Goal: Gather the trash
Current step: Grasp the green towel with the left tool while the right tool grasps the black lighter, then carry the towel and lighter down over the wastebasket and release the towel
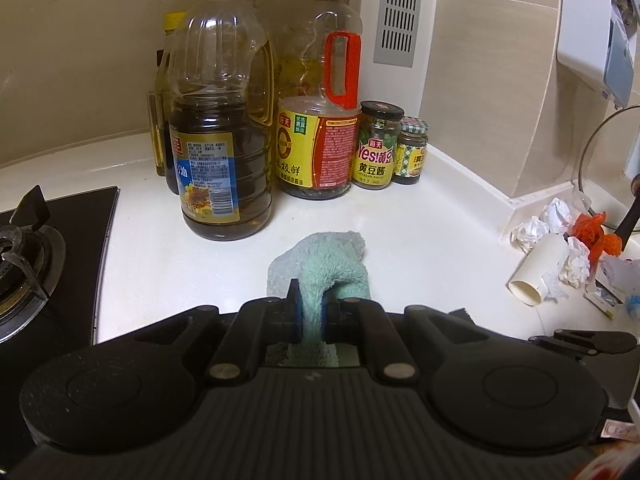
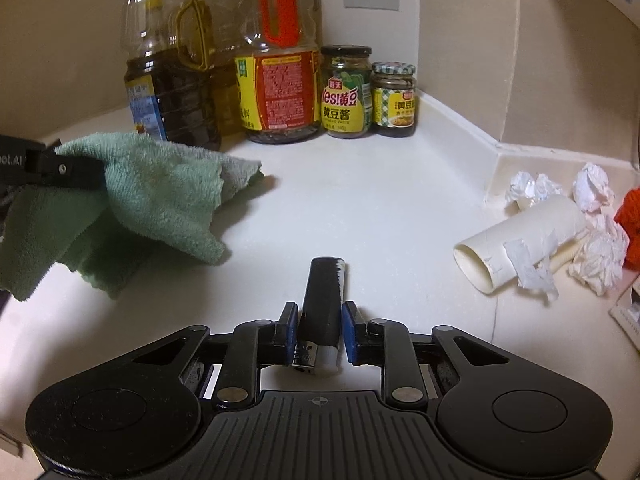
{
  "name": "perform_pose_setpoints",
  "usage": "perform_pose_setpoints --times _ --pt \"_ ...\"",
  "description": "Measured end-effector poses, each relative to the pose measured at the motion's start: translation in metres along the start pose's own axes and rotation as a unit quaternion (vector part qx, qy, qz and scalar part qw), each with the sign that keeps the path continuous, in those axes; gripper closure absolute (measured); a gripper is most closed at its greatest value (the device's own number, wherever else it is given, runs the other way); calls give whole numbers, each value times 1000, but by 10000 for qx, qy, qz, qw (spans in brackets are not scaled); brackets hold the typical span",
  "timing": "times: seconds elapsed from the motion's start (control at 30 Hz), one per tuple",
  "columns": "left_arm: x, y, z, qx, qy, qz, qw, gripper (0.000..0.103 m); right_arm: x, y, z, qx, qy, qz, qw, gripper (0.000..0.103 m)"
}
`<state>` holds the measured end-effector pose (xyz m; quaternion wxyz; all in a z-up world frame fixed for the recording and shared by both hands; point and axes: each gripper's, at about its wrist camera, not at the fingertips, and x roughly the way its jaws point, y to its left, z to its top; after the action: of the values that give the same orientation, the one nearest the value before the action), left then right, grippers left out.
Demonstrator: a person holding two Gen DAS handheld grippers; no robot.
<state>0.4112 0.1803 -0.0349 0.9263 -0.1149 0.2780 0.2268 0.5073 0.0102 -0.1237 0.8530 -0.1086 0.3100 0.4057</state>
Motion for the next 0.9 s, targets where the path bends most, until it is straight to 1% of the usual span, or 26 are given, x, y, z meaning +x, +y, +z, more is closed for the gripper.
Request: perform_pose_setpoints --times 0.2,0.5,0.67,0.9 --pt "-12 -4 0 92 -121 -111 9998 95 -21 -10 0 379 -169 204 9989 79" --pt "-50 -21 -4 233 -341 -537 9977 95 -73 -27 -8 980 -361 566 9929 79" --pt "-76 -34 -14 217 -357 -871 9953 95 -105 -29 -22 1184 -411 701 9896 79" --pt "-117 -51 -32 323 -366 -1430 9885 95 -151 -31 -50 1342 -412 749 9873 79"
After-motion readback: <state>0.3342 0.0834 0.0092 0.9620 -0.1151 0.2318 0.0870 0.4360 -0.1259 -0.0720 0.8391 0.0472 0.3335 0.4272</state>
